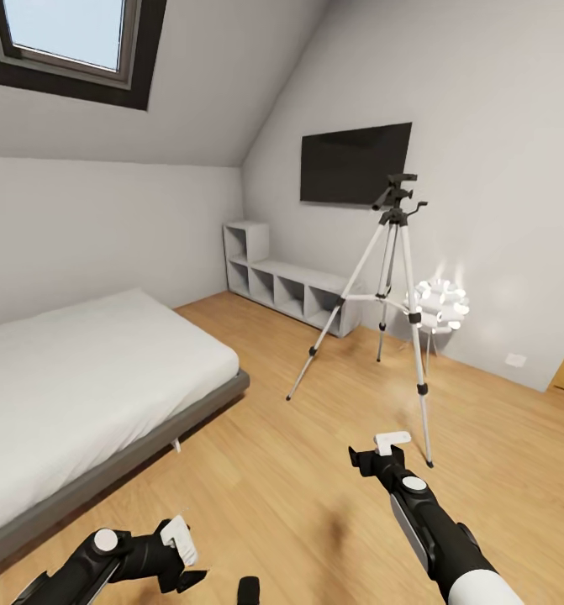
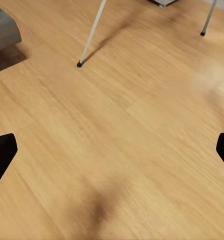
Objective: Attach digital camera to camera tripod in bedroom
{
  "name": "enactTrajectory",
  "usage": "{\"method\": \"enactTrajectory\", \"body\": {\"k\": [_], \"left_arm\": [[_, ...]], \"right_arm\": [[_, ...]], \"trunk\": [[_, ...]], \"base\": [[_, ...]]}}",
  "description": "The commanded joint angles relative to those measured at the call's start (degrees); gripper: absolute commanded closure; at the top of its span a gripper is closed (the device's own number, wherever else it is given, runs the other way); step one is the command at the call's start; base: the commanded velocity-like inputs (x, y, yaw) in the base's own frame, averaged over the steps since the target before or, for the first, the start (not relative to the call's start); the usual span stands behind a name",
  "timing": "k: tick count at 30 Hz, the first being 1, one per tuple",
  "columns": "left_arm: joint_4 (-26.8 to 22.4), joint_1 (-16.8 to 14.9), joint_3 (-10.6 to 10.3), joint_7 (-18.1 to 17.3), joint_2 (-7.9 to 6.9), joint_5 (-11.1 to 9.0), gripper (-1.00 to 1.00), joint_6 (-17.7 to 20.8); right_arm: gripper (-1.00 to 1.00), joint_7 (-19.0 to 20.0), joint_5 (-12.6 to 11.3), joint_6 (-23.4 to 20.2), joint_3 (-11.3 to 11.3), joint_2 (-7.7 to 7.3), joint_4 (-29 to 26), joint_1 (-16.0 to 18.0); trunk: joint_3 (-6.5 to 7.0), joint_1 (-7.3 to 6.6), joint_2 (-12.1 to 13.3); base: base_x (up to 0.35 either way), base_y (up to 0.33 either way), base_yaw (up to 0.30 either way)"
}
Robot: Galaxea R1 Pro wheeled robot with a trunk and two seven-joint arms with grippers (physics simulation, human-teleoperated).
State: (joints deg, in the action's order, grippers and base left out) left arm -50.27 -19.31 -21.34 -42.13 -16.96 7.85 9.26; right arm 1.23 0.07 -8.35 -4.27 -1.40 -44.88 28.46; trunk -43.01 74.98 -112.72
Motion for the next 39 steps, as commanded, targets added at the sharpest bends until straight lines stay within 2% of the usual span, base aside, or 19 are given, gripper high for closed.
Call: {"method": "enactTrajectory", "body": {"k": [1, 5, 14, 21, 30, 39], "left_arm": [[0.1, 0.0, -0.1, -0.1, -0.28, 0.1, -1.00, 0.3], [1.9, 0.0, -0.1, -0.1, -1.15, 0.1, -1.00, -0.7], [4.6, 0.0, -0.1, -0.1, -1.65, 0.2, -1.00, -5.8], [4.8, 0.0, 0.0, -0.1, -1.89, 0.2, -1.00, -6.5], [3.6, 0.0, 0.0, -0.1, -3.74, 0.2, -1.00, -6.7], [3.1, 0.0, 0.0, -0.1, -3.86, 0.2, -1.00, -6.7]], "right_arm": [[-1.00, 0.0, 0.0, -0.3, -0.1, -0.04, -0.1, 0.0], [-1.00, 0.1, 0.0, -0.3, -0.1, -0.02, -0.1, 0.0], [-1.00, 0.1, 0.0, -0.3, -0.1, -0.01, -0.2, 0.1], [-1.00, 0.1, 0.0, -0.3, -0.1, -0.01, -0.2, 0.1], [-1.00, 0.1, 0.0, -0.3, -0.1, -0.01, -0.2, 0.1], [-1.00, 0.1, 0.0, -0.2, -0.1, -0.01, -0.2, 0.0]], "trunk": [[-0.24, 0.22, -0.4], [-0.96, 1.10, -2.0], [-2.58, 3.07, -5.7], [-3.83, 4.61, -8.5], [-5.45, 6.59, -12.1], [-7.06, 8.57, -15.7]], "base": [[0.000, 0.000, 0.000], [0.000, 0.000, 0.000], [0.000, 0.000, 0.000], [0.000, 0.000, 0.000], [0.000, 0.000, 0.000], [0.000, 0.000, 0.000]]}}
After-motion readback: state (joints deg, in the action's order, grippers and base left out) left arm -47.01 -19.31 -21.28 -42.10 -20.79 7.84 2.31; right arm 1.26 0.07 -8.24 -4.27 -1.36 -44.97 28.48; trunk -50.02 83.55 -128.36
